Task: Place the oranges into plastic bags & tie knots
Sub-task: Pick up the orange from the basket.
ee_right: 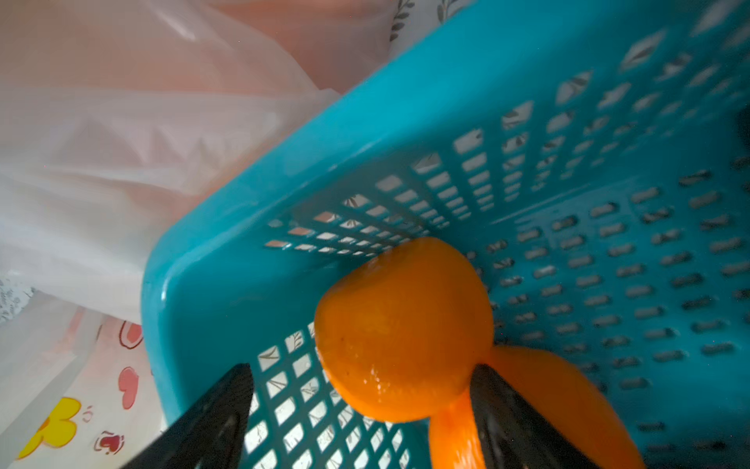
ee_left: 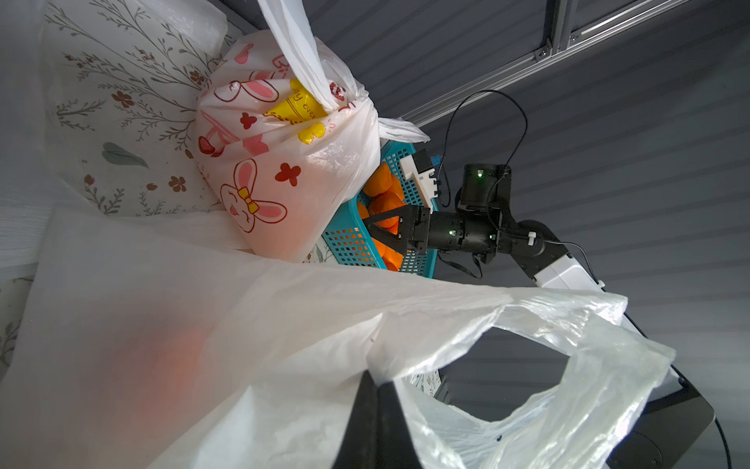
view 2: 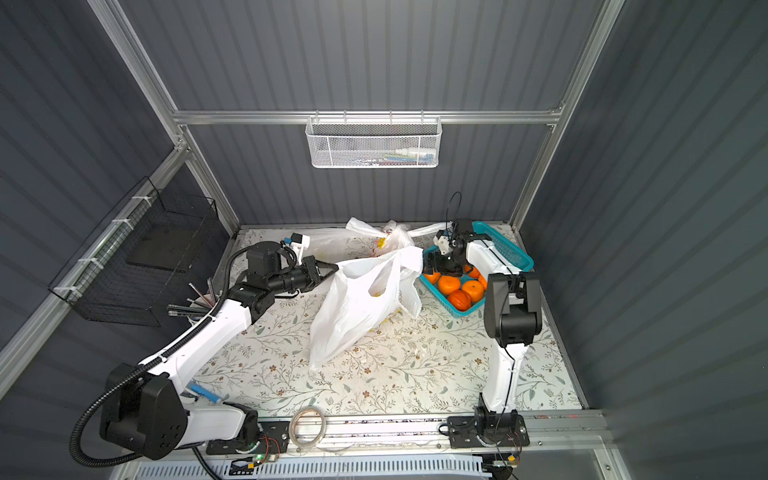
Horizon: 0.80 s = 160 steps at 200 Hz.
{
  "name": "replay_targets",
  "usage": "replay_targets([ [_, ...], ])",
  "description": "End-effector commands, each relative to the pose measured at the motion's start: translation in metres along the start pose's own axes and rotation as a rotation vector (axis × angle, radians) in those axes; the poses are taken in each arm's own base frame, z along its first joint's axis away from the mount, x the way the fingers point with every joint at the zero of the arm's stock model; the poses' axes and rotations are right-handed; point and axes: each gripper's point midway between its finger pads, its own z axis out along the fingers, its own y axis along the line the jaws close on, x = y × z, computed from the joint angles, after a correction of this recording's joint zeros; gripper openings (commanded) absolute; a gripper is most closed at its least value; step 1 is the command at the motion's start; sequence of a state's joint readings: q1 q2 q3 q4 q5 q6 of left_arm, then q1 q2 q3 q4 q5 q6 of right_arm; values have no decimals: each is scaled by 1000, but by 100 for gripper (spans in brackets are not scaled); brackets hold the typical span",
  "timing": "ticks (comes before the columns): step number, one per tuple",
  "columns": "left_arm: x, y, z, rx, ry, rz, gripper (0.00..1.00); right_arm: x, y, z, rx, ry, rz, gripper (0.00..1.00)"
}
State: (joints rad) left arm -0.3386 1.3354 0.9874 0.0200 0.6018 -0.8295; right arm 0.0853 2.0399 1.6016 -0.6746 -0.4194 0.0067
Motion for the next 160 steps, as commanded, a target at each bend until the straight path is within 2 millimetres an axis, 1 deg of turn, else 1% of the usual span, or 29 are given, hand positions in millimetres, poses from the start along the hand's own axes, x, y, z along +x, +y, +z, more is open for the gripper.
replay_targets([
  [1,-5,-6,-2,13,3,27,0,14,-6,14,21,80,7,82],
  [19,-6,-7,-2,15,2,28,0,16,-7,20,17,92,17,81],
  [40,-6,-6,-1,13,4,27,0,17,-8,23,20,99,22,78],
  [60,-6,-5,0,13,6,25,0,17,-12,26,31,102,27,78],
  [80,-6,-6,0,14,7,24,0,18,-20,34,56,118,43,79],
  [97,-5,-6,-1,15,8,24,0,17,-20,40,46,123,57,82],
  [111,-4,-5,-1,14,9,24,0,16,-20,43,38,118,64,82],
  [118,-4,-6,-2,14,8,25,0,15,-20,43,36,112,64,80],
  [124,-4,-6,-2,15,9,25,0,14,-19,42,35,107,66,77],
  [140,-4,-5,-2,13,8,24,0,10,-17,35,33,80,69,63],
  [147,-4,-5,-2,13,7,24,0,9,-16,31,32,63,72,60],
  [160,-4,-6,-2,13,7,27,0,5,-13,15,40,20,78,59],
])
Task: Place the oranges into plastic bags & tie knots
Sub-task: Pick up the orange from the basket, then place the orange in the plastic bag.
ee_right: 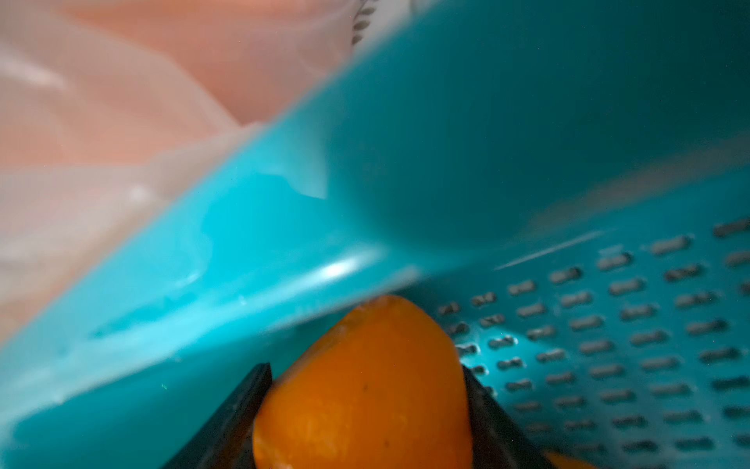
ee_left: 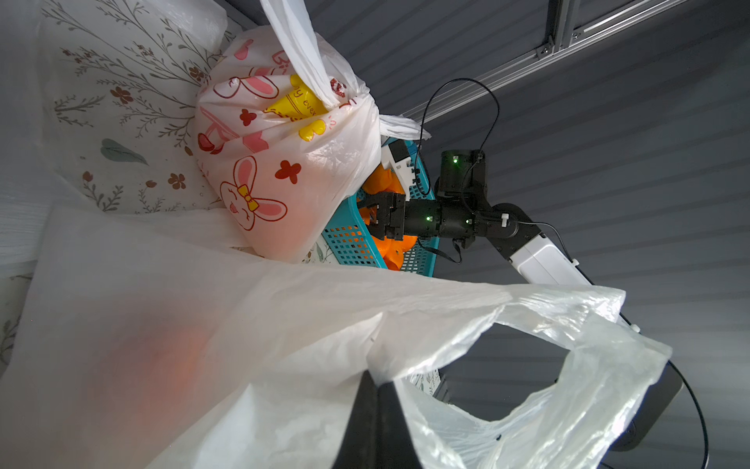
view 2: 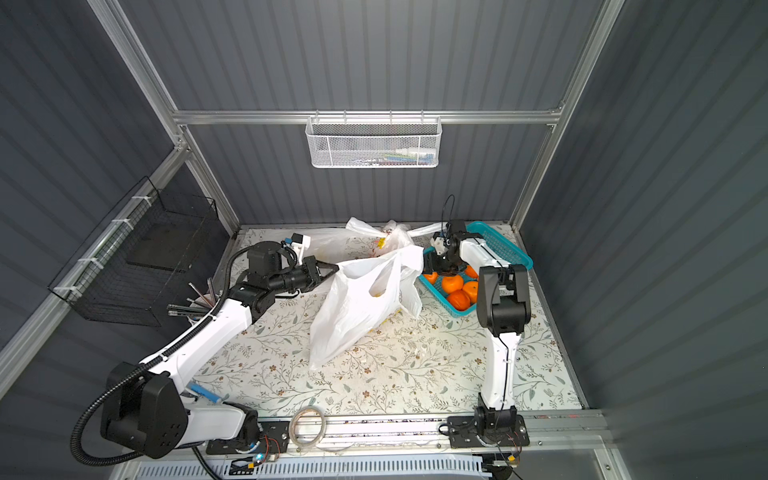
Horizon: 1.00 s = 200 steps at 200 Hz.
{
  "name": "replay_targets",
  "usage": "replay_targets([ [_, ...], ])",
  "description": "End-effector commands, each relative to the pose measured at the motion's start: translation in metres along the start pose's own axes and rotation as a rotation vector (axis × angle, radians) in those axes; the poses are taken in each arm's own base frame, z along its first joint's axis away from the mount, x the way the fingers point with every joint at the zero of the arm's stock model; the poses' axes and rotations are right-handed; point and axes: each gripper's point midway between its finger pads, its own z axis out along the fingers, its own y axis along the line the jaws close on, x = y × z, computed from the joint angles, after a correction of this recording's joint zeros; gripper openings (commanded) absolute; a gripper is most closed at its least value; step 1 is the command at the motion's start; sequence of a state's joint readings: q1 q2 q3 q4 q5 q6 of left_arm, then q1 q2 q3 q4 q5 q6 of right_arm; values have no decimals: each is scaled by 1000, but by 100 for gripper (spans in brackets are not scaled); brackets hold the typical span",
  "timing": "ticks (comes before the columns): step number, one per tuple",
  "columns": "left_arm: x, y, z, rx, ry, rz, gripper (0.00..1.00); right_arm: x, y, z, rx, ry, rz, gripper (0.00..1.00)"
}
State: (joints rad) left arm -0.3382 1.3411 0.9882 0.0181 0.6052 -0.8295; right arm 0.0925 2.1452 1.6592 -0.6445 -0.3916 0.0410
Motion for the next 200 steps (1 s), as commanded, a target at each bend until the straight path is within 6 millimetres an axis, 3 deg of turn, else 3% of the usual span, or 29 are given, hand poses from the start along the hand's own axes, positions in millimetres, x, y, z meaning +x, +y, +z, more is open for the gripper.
replay_targets([
  [1,-5,-7,-3,15,1,31,0,12,0,-16,14,-1,44,58],
  [24,-3,-6,-3,13,5,36,0,12,5,-60,16,-108,64,59],
  [47,-3,-6,-3,18,2,41,0,25,14,-106,-14,-209,97,59],
  [65,-2,-6,-3,24,4,50,0,48,30,-133,-49,-250,99,58],
  [96,-2,-8,-3,34,7,62,0,88,76,-168,-218,-282,126,58],
  [147,0,-9,-4,43,10,71,0,126,152,-197,-422,-313,86,58],
  [173,2,-10,-5,51,13,74,0,128,174,-202,-442,-314,45,58],
  [200,4,-10,-5,59,17,77,0,113,181,-197,-417,-360,55,58],
])
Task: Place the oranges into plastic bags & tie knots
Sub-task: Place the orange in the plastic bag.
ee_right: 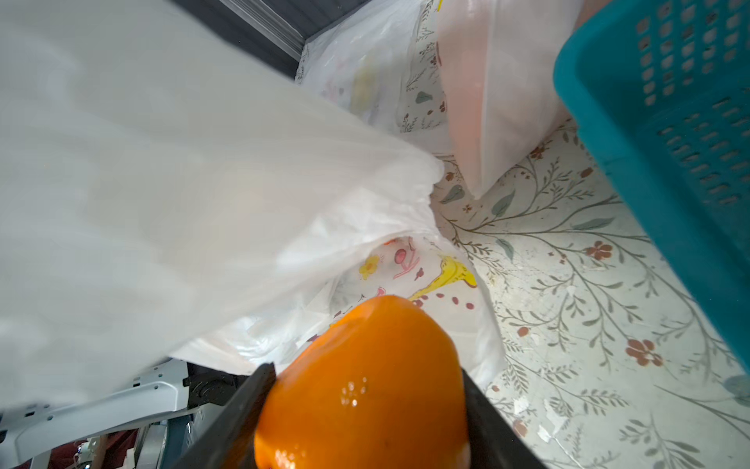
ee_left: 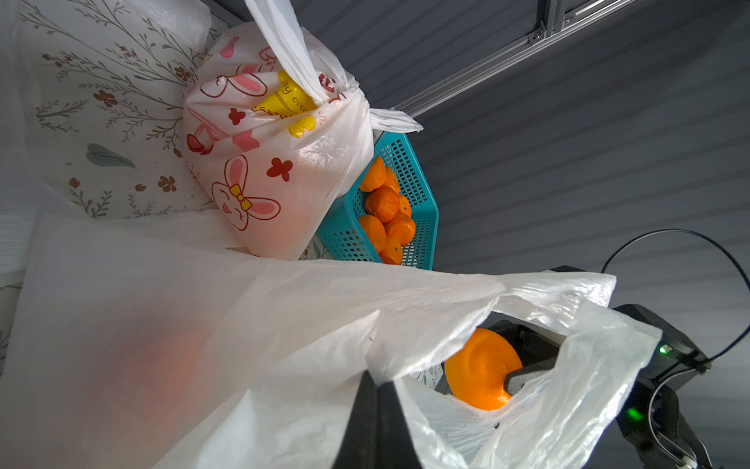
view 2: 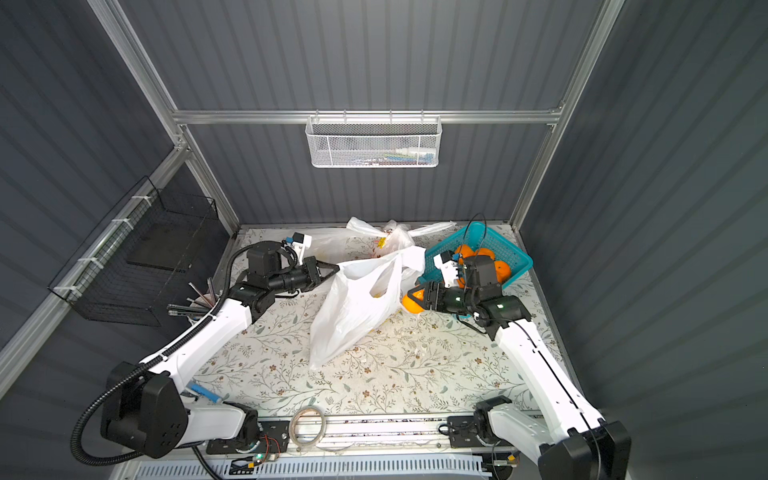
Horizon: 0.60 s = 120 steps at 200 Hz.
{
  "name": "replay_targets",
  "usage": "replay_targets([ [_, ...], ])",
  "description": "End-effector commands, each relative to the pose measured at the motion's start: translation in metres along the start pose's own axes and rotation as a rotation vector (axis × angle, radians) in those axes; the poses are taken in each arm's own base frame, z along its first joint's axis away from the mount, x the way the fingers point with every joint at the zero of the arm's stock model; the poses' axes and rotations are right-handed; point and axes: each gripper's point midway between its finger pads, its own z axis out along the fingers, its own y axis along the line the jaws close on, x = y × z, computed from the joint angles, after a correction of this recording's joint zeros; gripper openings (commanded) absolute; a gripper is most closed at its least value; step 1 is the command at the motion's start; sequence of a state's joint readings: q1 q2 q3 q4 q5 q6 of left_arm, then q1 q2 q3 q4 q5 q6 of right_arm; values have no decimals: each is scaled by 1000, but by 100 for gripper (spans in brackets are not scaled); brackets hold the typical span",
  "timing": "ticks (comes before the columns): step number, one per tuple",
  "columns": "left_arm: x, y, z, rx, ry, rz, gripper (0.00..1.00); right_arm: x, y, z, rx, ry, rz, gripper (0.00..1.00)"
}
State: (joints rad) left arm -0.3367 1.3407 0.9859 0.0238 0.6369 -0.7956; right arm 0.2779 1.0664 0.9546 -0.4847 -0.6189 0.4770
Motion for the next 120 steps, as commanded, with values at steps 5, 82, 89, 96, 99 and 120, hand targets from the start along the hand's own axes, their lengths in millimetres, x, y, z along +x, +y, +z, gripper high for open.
replay_targets([
  [5,1,-7,-4,38,-1,41,0,-24,12,10,-3,-79,1,58],
  [82,1,-5,-4,37,-7,29,0,-46,25,64,-15,-53,-38,77],
  [89,1,-5,-4,35,-9,25,0,-46,21,64,5,-57,-42,81],
  [96,1,-4,-3,33,-10,23,0,-45,18,61,26,-61,-49,84],
  [99,0,-4,-4,32,-12,23,0,-45,16,61,34,-61,-52,85],
  [120,-1,-1,-3,23,-16,12,0,-41,8,49,86,-67,-66,87],
])
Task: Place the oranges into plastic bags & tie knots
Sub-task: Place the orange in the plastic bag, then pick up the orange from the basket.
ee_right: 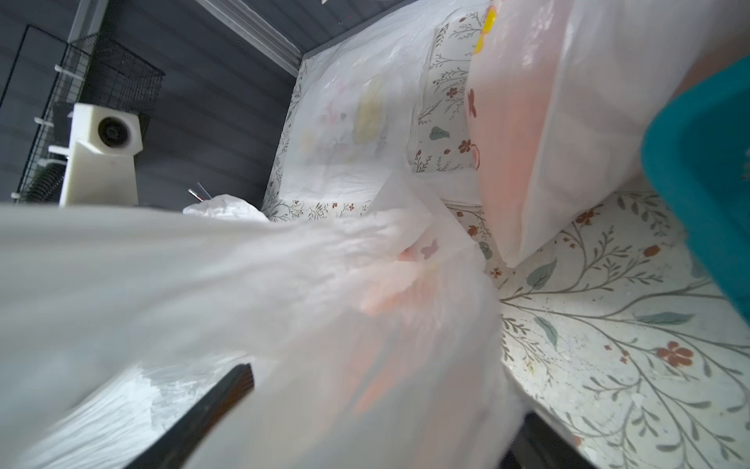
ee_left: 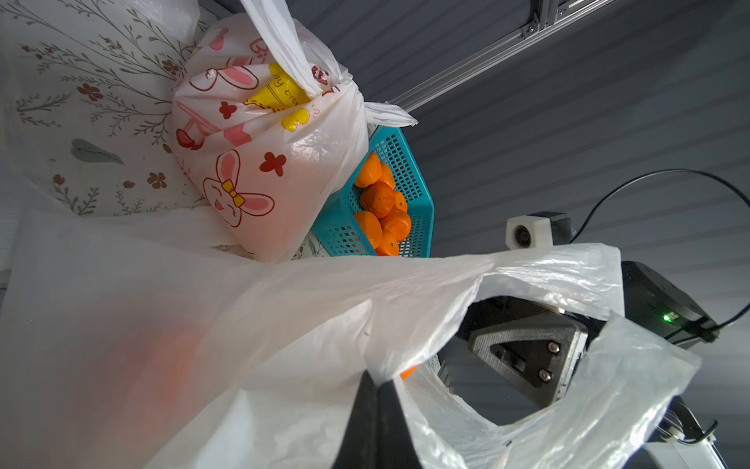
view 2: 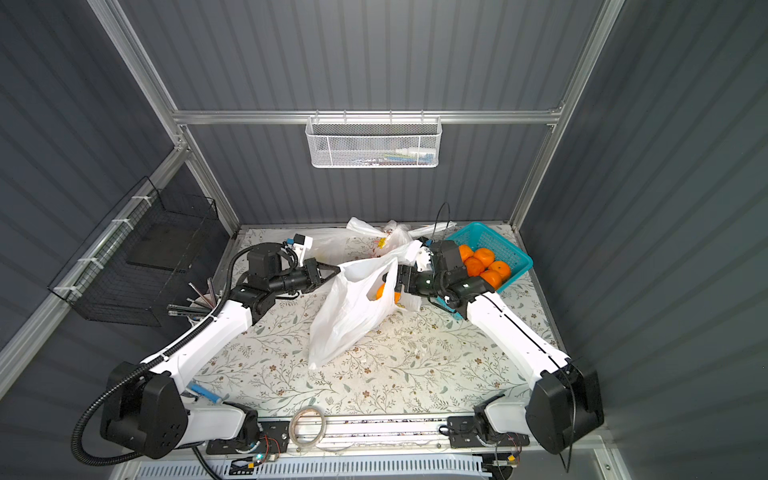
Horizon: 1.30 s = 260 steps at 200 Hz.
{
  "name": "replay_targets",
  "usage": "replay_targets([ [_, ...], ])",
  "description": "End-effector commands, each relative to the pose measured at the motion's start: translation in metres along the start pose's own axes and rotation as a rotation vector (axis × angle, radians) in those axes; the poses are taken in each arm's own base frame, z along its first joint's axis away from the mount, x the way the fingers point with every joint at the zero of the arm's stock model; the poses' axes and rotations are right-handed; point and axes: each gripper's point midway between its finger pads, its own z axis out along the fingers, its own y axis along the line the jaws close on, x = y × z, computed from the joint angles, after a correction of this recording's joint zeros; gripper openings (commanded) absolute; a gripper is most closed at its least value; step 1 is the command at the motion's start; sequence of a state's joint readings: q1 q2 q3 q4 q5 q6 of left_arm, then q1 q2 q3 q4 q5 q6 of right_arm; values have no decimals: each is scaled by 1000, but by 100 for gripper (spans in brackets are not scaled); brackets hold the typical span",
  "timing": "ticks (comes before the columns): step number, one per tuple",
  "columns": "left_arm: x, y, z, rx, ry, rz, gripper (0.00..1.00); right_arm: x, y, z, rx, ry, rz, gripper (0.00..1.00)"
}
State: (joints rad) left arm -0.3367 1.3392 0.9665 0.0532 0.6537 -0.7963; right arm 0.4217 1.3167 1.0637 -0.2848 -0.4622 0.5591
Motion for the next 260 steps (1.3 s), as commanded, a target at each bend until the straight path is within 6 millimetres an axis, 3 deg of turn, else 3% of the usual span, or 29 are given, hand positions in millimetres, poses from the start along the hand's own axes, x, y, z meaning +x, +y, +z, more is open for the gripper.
replay_targets([
  [1,-4,0,-3,5,-22,5,0,-6,-3,-17,55,-42,-44,87],
  [32,-9,6,-4,-12,-35,-15,0,2,-16,-37,104,-66,-40,87],
  [52,-11,9,-5,-18,-41,-26,0,19,-29,-49,147,-40,-18,87],
  [95,-15,14,-9,-31,-53,-27,0,16,-44,-97,214,-122,-35,91],
  [113,-16,14,-10,-35,-55,-22,0,8,-62,-111,276,-138,-49,93],
  [125,-16,15,-11,-36,-56,-22,0,3,-87,-119,379,-138,-40,93],
  [144,-16,14,-10,-34,-53,-20,0,-3,-120,-115,477,-78,-26,93],
  [207,-14,10,-11,-20,-41,-7,0,-35,-221,-61,688,159,-1,98],
  [260,-13,9,-11,-12,-33,-4,0,-40,-274,-13,722,271,46,99],
])
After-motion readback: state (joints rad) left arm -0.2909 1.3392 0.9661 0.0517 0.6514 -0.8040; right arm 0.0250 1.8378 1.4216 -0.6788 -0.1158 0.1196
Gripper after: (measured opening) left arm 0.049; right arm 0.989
